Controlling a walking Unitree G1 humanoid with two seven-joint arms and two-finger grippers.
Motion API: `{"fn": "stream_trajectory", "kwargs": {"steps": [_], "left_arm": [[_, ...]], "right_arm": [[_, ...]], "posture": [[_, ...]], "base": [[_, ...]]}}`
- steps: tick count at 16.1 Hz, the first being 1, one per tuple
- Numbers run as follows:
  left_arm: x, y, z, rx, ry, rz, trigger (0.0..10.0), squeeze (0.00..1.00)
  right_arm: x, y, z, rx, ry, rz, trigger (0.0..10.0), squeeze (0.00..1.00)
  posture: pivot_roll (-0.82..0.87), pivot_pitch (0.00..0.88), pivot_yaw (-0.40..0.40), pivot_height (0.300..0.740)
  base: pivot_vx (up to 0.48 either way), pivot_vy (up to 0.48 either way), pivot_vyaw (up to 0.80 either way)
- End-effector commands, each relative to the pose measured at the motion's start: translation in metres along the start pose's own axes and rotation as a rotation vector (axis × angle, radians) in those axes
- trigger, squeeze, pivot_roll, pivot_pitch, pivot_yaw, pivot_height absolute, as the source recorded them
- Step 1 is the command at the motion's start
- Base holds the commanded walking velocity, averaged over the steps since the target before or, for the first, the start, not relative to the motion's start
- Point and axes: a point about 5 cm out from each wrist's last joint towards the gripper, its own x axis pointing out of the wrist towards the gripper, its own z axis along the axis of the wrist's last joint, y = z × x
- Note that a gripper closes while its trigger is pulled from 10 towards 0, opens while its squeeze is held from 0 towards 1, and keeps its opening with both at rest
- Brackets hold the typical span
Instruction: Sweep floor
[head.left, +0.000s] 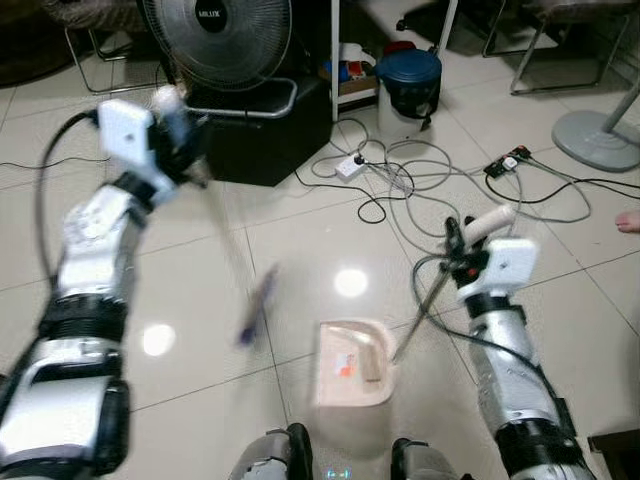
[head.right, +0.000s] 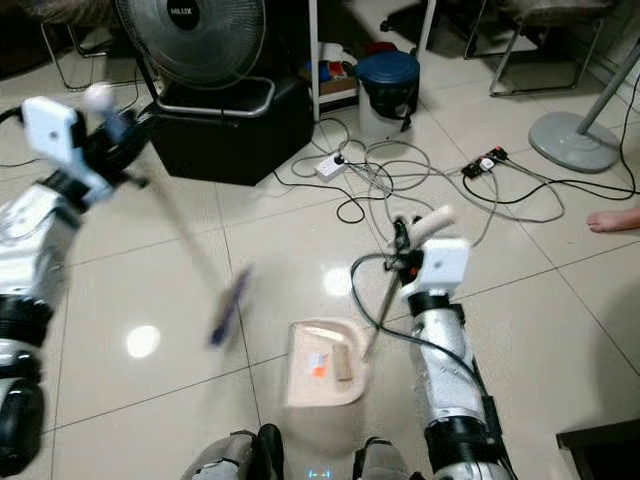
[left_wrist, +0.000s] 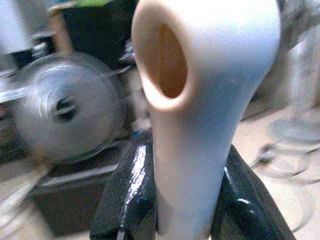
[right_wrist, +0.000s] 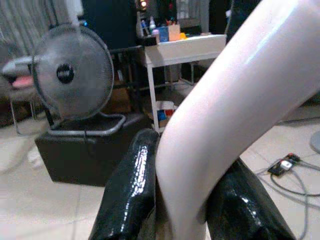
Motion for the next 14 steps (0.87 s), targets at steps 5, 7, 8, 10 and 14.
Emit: {"fn": "stream_trajectory", "kwargs": {"steps": [5,7,8,10,14], "left_arm": [[-0.034,-0.007,-0.039,0.087,0.148,0.108,10.0,0.0],[-0.045,-0.038,-0.056,0.039,0.162,0.114,10.0,0.0],[-0.047,-0.043,-0.058,0.031,0.163,0.118,10.0,0.0],[-0.059,-0.065,-0.06,0.024,0.161,0.124,10.0,0.0],[-0.067,-0.074,-0.048,0.051,0.138,0.129,10.0,0.0]], "right_arm": [[0.029,0.017,0.071,0.034,-0.165,0.05,10.0,0.0],[0.037,0.028,0.096,0.057,-0.184,0.065,10.0,0.0],[0.038,0.03,0.098,0.06,-0.186,0.068,10.0,0.0],[0.038,0.036,0.102,0.114,-0.166,0.049,10.0,0.0],[0.036,0.035,0.105,0.177,-0.138,-0.015,10.0,0.0]], "posture": [[-0.04,0.066,0.1,0.74],[-0.04,0.06,0.089,0.74],[-0.04,0.059,0.088,0.74],[-0.04,0.054,0.083,0.74],[-0.04,0.045,0.093,0.74]], "base": [[0.0,0.0,0.16],[0.0,0.0,0.8],[0.0,0.0,0.8],[0.0,0.0,0.8],[0.0,0.0,0.8]]}}
